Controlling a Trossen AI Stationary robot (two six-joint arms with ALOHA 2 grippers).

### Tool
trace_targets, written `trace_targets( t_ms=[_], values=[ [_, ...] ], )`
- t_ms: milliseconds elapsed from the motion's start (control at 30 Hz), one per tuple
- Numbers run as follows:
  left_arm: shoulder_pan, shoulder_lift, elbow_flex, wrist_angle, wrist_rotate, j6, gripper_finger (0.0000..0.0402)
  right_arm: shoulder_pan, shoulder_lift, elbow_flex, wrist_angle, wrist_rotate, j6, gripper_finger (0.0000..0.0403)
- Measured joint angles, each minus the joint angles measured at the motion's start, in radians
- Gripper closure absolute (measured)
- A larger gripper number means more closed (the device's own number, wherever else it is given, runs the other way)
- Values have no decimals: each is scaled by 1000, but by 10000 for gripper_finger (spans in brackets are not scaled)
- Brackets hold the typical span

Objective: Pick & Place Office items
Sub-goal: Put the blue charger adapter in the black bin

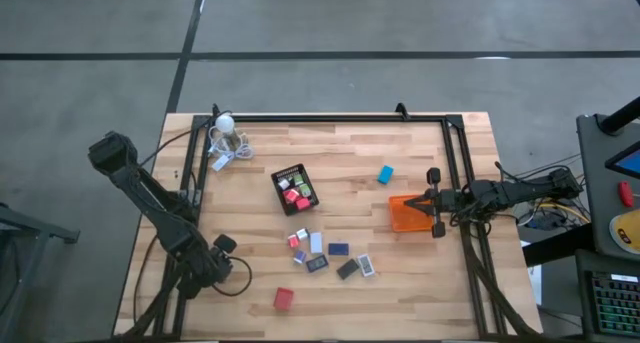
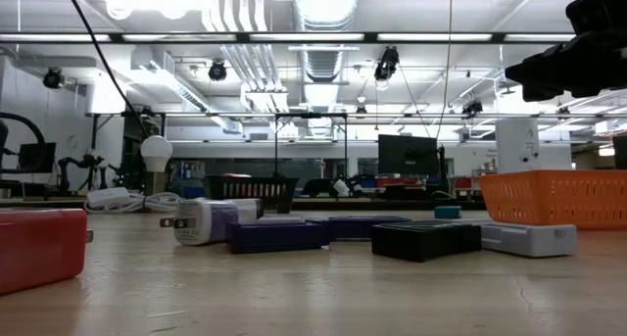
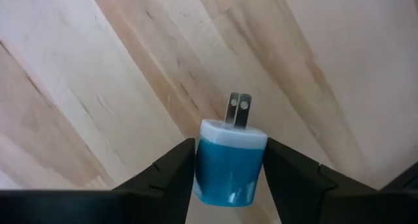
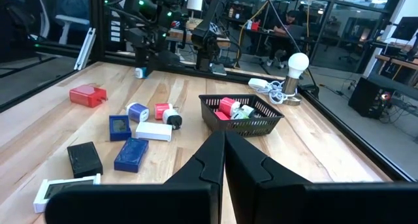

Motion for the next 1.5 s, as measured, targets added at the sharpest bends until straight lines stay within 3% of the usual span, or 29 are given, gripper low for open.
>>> trace_targets(
  t_ms=[300, 600, 967, 1300, 1400, 1500],
  values=[
    [0, 0, -2, 20, 0, 7, 275, 0, 0, 0, 0, 0, 0, 394],
    [0, 0, 5, 20, 0, 7, 268, 0, 0, 0, 0, 0, 0, 394],
    [3, -10, 128, -58, -16, 7, 264, 0, 0, 0, 0, 0, 0, 394],
    [41, -21, 282, -120, -293, -45, 235, 0, 0, 0, 0, 0, 0, 394],
    [61, -21, 325, -119, -450, -62, 235, 0, 0, 0, 0, 0, 0, 394],
    [80, -21, 351, -118, -681, -136, 235, 0, 0, 0, 0, 0, 0, 394]
  ],
)
